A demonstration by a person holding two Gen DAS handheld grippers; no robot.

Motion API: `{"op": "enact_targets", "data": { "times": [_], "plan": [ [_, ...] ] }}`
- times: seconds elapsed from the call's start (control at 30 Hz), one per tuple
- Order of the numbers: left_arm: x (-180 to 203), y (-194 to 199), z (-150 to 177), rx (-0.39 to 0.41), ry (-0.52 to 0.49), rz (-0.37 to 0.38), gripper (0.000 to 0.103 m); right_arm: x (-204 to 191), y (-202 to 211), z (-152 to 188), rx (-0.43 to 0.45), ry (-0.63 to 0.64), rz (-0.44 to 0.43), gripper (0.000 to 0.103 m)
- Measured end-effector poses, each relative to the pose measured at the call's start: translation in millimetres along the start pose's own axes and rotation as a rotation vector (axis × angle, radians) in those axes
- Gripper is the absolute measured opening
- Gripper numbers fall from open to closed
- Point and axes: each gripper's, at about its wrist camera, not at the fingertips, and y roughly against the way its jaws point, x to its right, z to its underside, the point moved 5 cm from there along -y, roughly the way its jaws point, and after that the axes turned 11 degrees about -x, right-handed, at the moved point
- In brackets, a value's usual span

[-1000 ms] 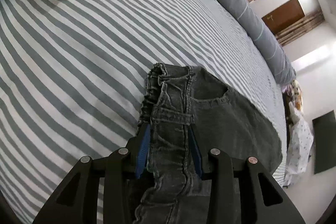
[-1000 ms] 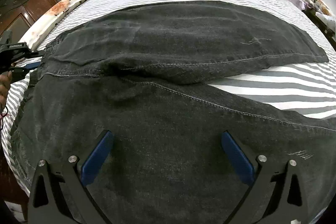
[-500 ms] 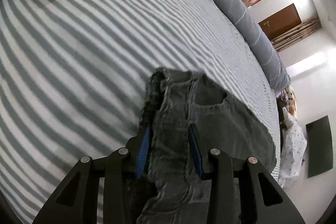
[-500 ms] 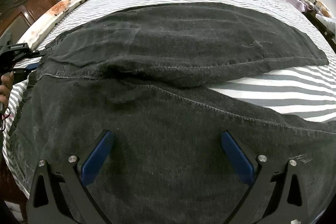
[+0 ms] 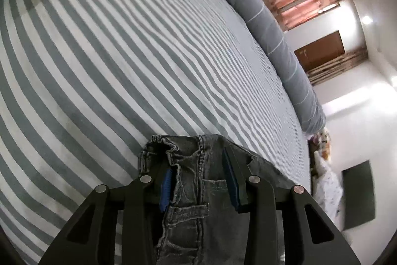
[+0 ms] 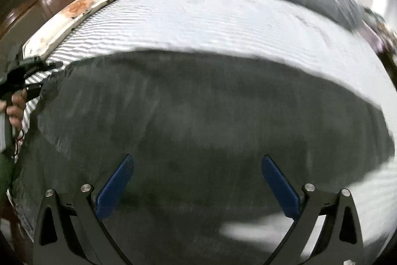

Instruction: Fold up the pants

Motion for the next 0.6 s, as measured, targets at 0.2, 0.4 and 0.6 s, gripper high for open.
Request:
{"op": "enact_targets", "data": {
  "times": [0.2, 0.4, 0.6],
  "plan": [
    [15, 13, 9, 0.086, -0.123, -0.114, 0.007, 0, -14, -89, -0.033, 0.196, -0.005, 0.098],
    [36, 49, 25, 0.181, -0.216, -0.047, 0.006, -19, -43, -142, -0.096, 0.383, -0.059, 0.092],
    [58, 74, 40, 0.244, -0.329, -0.031, 0.006, -47, -61, -159, -0.137, 0.588, -0.088, 0.083]
  ]
}}
